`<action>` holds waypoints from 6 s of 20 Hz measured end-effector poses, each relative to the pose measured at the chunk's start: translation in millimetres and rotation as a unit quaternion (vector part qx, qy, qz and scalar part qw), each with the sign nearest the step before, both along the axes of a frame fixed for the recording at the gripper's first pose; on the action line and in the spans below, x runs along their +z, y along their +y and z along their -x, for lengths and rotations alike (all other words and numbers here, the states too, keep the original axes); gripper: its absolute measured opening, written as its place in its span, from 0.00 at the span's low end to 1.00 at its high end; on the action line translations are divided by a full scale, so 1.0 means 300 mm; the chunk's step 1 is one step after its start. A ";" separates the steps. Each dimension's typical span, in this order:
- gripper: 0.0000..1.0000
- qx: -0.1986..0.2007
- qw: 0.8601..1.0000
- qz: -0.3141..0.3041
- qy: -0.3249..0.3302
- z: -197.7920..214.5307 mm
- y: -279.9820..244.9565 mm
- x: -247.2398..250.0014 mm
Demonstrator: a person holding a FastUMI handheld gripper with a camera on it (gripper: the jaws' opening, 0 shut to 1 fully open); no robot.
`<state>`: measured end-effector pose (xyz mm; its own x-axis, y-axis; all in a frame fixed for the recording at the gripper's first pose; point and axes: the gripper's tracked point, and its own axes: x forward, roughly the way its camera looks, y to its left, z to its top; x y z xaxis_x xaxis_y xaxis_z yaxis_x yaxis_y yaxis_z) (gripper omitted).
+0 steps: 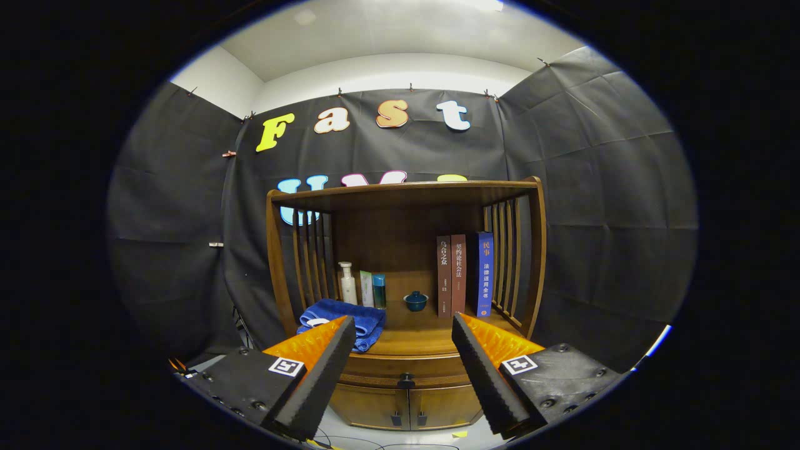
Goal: Pull open the drawer, take out the items inside it, and place them on the countertop above the cabinet.
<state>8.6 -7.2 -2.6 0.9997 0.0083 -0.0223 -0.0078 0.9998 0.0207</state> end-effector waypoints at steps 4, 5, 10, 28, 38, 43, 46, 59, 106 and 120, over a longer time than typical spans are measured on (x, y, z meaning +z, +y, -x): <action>0.99 0.002 1.000 0.000 -0.002 -0.011 -0.003 0.002; 0.99 0.002 1.000 -0.001 -0.001 -0.019 -0.004 -0.002; 0.99 0.008 1.000 0.000 0.022 -0.062 0.011 -0.089; 0.99 -0.015 0.989 -0.005 0.150 -0.408 0.022 -0.729; 0.95 -0.027 0.977 -0.012 0.209 -0.526 0.007 -0.994; 0.56 -0.026 0.974 -0.004 0.224 -0.548 0.000 -1.046; 0.39 -0.022 0.973 0.010 0.228 -0.528 0.004 -1.032; 0.39 -0.015 0.966 0.005 0.257 -0.414 0.003 -1.028; 1.00 0.001 0.981 -0.011 0.192 -0.073 0.067 -0.542; 1.00 -0.037 0.905 -0.040 0.421 -0.491 0.003 -0.853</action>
